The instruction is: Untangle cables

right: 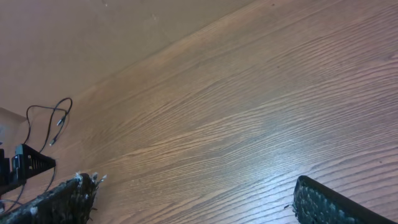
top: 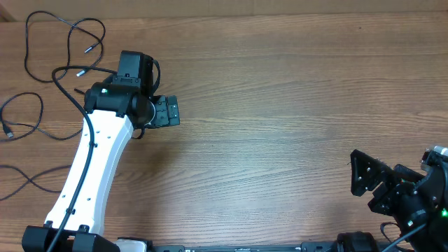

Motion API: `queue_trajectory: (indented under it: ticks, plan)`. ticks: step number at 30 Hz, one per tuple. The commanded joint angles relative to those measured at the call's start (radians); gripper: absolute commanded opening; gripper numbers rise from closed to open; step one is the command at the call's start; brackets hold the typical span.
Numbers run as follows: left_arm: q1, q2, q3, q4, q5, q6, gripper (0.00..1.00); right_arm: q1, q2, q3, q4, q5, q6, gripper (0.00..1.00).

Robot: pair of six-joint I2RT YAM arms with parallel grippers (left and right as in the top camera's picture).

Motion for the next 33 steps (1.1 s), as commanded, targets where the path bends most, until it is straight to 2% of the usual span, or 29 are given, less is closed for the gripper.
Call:
queue_trajectory:
  ticks: [1, 12, 16, 20, 24, 33]
  plan:
    - [0.005, 0.006, -0.008, 0.004, -0.01, -0.014, 1.0, 0.008, -0.011, -0.005, 0.003, 0.009, 0.003, 1.0]
    - [0.005, 0.006, -0.008, 0.003, -0.009, -0.014, 1.0, 0.008, -0.013, -0.005, -0.067, 0.01, 0.003, 1.0]
    - [0.005, 0.006, -0.008, 0.003, -0.01, -0.014, 1.0, 0.008, -0.032, -0.039, -0.04, 0.095, -0.019, 1.0]
    - [0.005, 0.006, -0.008, 0.004, -0.01, -0.014, 1.0, 0.008, -0.102, -0.163, 0.104, 0.084, -0.161, 1.0]
    - [0.005, 0.006, -0.008, 0.004, -0.009, -0.014, 1.0, 0.008, -0.211, -0.354, 0.288, 0.084, -0.234, 1.0]
    - [0.005, 0.006, -0.008, 0.004, -0.009, -0.014, 1.0, 0.009, -0.404, -0.739, 0.661, 0.084, -0.268, 1.0]
